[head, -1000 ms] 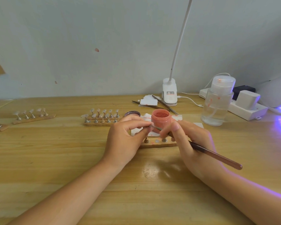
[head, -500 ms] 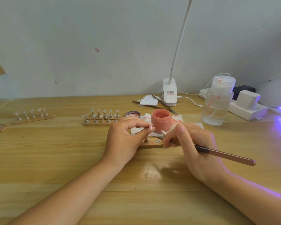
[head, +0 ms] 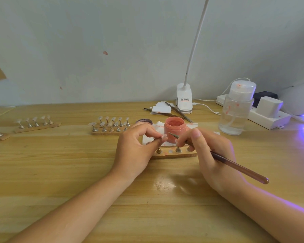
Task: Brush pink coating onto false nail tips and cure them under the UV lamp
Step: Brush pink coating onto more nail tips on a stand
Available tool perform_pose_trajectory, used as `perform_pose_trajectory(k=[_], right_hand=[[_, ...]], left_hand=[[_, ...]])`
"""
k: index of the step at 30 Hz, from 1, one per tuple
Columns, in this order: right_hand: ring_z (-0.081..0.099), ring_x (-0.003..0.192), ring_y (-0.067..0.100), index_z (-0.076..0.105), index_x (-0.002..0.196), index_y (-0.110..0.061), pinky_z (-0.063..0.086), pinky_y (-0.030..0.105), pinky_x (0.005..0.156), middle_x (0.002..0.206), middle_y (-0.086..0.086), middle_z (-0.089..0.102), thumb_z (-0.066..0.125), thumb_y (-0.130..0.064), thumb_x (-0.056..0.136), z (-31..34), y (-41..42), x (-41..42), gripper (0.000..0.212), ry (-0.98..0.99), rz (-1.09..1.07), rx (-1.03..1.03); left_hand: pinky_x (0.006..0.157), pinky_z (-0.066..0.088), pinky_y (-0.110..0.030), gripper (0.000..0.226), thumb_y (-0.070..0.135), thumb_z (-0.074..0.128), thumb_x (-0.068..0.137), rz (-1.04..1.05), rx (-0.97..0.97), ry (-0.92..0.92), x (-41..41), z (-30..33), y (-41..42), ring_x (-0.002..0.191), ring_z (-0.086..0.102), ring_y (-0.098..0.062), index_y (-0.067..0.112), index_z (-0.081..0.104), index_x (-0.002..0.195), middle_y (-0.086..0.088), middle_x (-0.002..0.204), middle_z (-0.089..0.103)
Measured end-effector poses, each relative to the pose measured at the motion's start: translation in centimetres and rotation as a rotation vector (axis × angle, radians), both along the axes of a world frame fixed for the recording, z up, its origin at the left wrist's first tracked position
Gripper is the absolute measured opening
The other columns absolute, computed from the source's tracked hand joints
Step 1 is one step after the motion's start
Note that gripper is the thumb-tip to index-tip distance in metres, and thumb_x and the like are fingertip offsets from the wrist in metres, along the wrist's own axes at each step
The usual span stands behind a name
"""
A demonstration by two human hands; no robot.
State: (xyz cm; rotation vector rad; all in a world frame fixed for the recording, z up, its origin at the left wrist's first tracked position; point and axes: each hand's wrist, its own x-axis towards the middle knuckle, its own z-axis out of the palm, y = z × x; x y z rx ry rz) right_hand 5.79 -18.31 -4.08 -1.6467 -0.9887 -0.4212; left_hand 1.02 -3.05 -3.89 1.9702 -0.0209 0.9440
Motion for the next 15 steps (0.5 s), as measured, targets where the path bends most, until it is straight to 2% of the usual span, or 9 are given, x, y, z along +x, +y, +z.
perform_pose_trajectory(k=[5, 8, 11, 15], right_hand=[[0.053, 0.064, 0.0, 0.063, 0.063, -0.017, 0.037, 0.015, 0.065, 0.063, -0.011, 0.059, 0.032, -0.03, 0.093, -0.1, -0.05, -0.1, 0.044, -0.022, 0.052, 0.029], [0.055, 0.067, 0.004, 0.063, 0.068, -0.015, 0.041, 0.019, 0.064, 0.068, -0.011, 0.06, 0.032, -0.033, 0.092, -0.06, -0.02, 0.02, 0.043, -0.006, 0.012, 0.014], [0.055, 0.067, 0.003, 0.063, 0.068, -0.02, 0.04, 0.02, 0.065, 0.067, -0.013, 0.061, 0.033, -0.033, 0.092, -0.06, 0.06, -0.02, 0.041, -0.004, 0.032, -0.025], [0.053, 0.065, -0.001, 0.06, 0.069, -0.025, 0.037, 0.013, 0.065, 0.066, -0.017, 0.057, 0.033, -0.03, 0.093, 0.07, 0.0, -0.19, 0.037, -0.045, 0.024, 0.0]], left_hand=[[0.072, 0.039, -0.005, 0.033, 0.0, 0.075, 0.068, 0.008, 0.013, -0.004, 0.17, -0.1, 0.08, 0.076, 0.055, -0.012, 0.027, 0.057, 0.061, 0.005, 0.07, 0.059], [0.072, 0.039, -0.006, 0.033, 0.0, 0.075, 0.069, 0.01, 0.037, -0.016, 0.05, -0.2, 0.15, 0.075, 0.055, -0.011, 0.027, 0.057, 0.062, 0.007, 0.07, 0.057], [0.072, 0.038, -0.005, 0.035, 0.0, 0.075, 0.069, 0.02, 0.045, -0.015, 0.06, -0.28, 0.21, 0.074, 0.054, -0.012, 0.028, 0.056, 0.062, 0.01, 0.069, 0.055], [0.071, 0.038, -0.005, 0.036, 0.0, 0.075, 0.069, 0.024, 0.05, -0.024, 0.1, -0.29, 0.2, 0.073, 0.053, -0.011, 0.03, 0.055, 0.061, 0.011, 0.068, 0.054]])
